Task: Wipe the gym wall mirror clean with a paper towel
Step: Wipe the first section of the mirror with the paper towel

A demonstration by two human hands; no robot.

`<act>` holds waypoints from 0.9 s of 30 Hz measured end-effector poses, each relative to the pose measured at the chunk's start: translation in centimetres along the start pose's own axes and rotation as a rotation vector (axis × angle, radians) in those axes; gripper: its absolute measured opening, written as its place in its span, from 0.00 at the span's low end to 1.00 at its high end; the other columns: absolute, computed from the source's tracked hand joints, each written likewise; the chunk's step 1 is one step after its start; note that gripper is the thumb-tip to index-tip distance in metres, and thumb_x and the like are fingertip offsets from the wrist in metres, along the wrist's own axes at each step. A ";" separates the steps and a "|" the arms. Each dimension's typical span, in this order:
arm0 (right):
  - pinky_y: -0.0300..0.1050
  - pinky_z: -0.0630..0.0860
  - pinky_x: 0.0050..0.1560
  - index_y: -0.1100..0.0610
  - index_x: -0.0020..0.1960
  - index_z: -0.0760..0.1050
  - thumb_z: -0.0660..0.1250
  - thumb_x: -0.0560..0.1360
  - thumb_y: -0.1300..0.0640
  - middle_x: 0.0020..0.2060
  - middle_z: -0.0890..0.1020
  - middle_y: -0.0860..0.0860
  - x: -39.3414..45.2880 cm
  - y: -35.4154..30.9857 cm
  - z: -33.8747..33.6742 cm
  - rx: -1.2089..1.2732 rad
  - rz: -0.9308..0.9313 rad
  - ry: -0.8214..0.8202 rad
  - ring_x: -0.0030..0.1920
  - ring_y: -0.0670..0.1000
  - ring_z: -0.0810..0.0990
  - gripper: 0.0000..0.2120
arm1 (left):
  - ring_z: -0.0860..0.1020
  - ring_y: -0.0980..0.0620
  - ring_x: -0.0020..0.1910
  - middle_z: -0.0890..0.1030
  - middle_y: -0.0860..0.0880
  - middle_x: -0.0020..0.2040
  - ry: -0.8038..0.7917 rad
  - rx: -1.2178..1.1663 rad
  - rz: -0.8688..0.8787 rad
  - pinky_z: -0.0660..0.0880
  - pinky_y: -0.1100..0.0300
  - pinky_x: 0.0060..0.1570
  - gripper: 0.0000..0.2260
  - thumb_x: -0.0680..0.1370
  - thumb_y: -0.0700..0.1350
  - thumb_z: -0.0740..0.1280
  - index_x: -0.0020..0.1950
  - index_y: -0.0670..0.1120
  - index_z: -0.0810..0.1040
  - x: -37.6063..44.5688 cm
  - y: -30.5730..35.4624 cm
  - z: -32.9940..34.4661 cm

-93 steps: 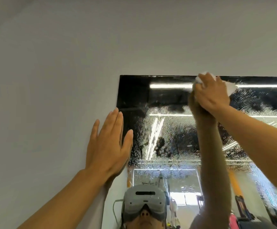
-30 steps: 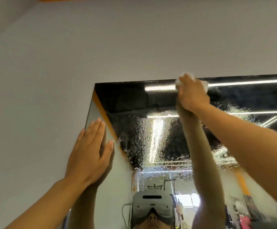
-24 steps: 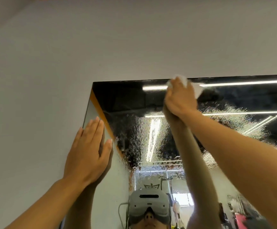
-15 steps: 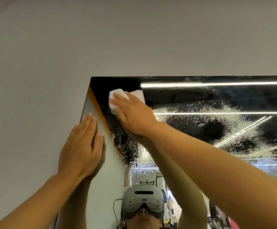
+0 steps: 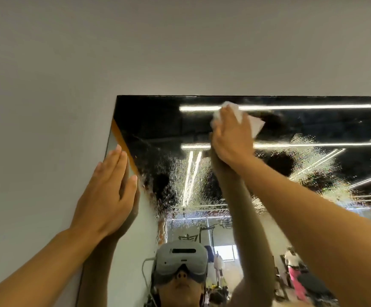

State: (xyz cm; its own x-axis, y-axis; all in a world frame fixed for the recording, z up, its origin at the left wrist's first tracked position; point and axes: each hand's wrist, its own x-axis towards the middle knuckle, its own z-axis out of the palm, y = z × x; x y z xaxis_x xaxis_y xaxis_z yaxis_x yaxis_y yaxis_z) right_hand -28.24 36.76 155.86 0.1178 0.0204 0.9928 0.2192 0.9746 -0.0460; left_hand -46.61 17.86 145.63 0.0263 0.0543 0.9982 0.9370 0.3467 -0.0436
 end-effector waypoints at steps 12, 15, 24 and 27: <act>0.57 0.61 0.73 0.47 0.79 0.61 0.52 0.86 0.48 0.79 0.59 0.46 -2.6 -10.5 5.4 0.029 -0.524 -0.341 0.79 0.52 0.53 0.22 | 0.42 0.66 0.77 0.44 0.61 0.79 0.017 0.002 0.002 0.39 0.68 0.73 0.35 0.75 0.69 0.43 0.79 0.56 0.44 -2.6 -2.5 -1.1; 0.57 0.71 0.62 0.47 0.75 0.64 0.52 0.84 0.49 0.73 0.67 0.55 0.2 -6.4 4.0 0.031 -0.331 -0.243 0.72 0.60 0.67 0.20 | 0.39 0.72 0.73 0.43 0.63 0.78 0.033 -0.020 -0.001 0.38 0.72 0.71 0.32 0.77 0.66 0.47 0.79 0.57 0.43 -2.6 -2.4 -1.1; 0.54 0.46 0.79 0.55 0.80 0.58 0.50 0.86 0.50 0.80 0.56 0.53 2.0 -7.4 3.0 -0.023 -0.214 -0.270 0.80 0.55 0.48 0.23 | 0.36 0.76 0.70 0.42 0.63 0.78 0.018 -0.020 0.025 0.34 0.77 0.68 0.29 0.79 0.62 0.47 0.78 0.57 0.43 -2.5 -2.7 -1.2; 0.60 0.56 0.77 0.47 0.80 0.58 0.53 0.85 0.47 0.80 0.55 0.53 0.3 -10.8 4.7 0.104 -0.333 -0.359 0.80 0.55 0.48 0.23 | 0.38 0.72 0.74 0.44 0.60 0.80 -0.001 -0.013 0.009 0.35 0.76 0.70 0.30 0.80 0.62 0.44 0.80 0.54 0.44 -2.8 -3.8 -1.9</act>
State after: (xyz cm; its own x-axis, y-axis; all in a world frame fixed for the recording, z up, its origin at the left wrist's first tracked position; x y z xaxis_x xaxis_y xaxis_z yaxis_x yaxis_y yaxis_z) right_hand -35.17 27.31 157.17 -0.2867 -0.2376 0.9281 0.0884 0.9581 0.2726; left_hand -49.61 14.59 143.06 0.0347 0.0581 0.9977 0.9412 0.3338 -0.0522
